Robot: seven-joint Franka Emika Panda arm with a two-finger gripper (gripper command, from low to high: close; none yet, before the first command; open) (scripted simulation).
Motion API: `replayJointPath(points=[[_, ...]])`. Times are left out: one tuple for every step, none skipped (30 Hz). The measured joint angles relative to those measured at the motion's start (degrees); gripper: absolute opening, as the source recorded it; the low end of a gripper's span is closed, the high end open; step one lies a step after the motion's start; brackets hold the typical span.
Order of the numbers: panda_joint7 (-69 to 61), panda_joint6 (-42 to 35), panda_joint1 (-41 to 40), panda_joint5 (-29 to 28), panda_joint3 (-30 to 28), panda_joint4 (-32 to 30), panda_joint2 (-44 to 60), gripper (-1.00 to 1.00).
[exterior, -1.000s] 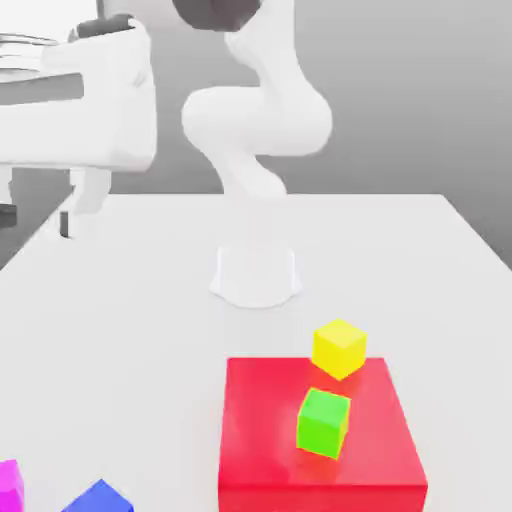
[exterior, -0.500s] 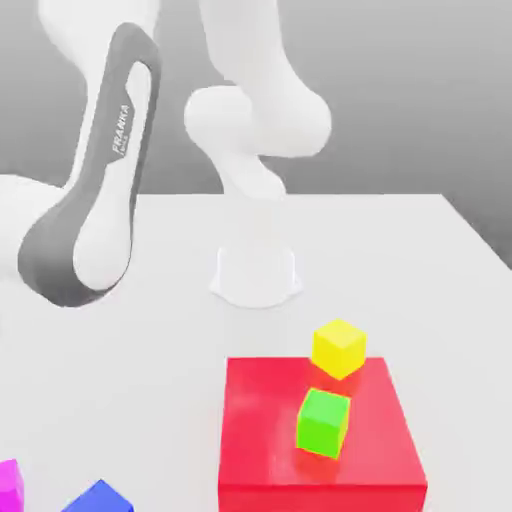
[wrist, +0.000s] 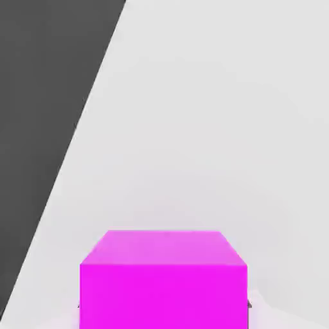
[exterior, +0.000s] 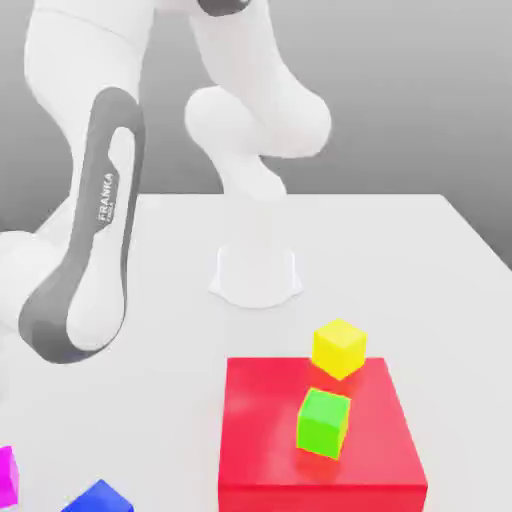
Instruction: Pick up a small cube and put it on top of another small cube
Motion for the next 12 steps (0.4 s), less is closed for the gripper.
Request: replayJointPath(points=[[-1.50, -0.89, 0.96, -1.16, 0.84, -0.51, -1.52, -1.00], [-3.17, -1.76, 2.08, -2.24, 1.66, -1.02, -2.99, -1.00], [-5.03, -2.64, 3.13, -3.29, 2.67, -1.53, -4.46, -1.00], [-6.95, -3.43, 4.10, -4.24, 3.75, -2.02, -5.82, -1.00], [-8.91, -4.19, 5.05, -5.11, 4.86, -2.50, -7.12, -1.00], [-9.96, -3.58, 5.49, -5.43, 5.46, -2.68, -6.72, -1.00], [-10.57, -2.29, 5.67, -5.47, 5.82, -2.72, -5.48, -1.00], [-10.94, -0.67, 5.70, -5.40, 6.08, -2.69, -3.82, -1.00], [-11.22, 1.11, 5.77, -5.20, 6.18, -2.62, -1.97, -1.00], [-11.37, 2.19, 5.74, -5.10, 6.30, -2.58, -0.85, 1.00], [-11.37, 2.19, 5.74, -5.10, 6.30, -2.58, -0.85, 1.00], [-11.37, 2.19, 5.74, -5.10, 6.30, -2.58, -0.85, 1.00]])
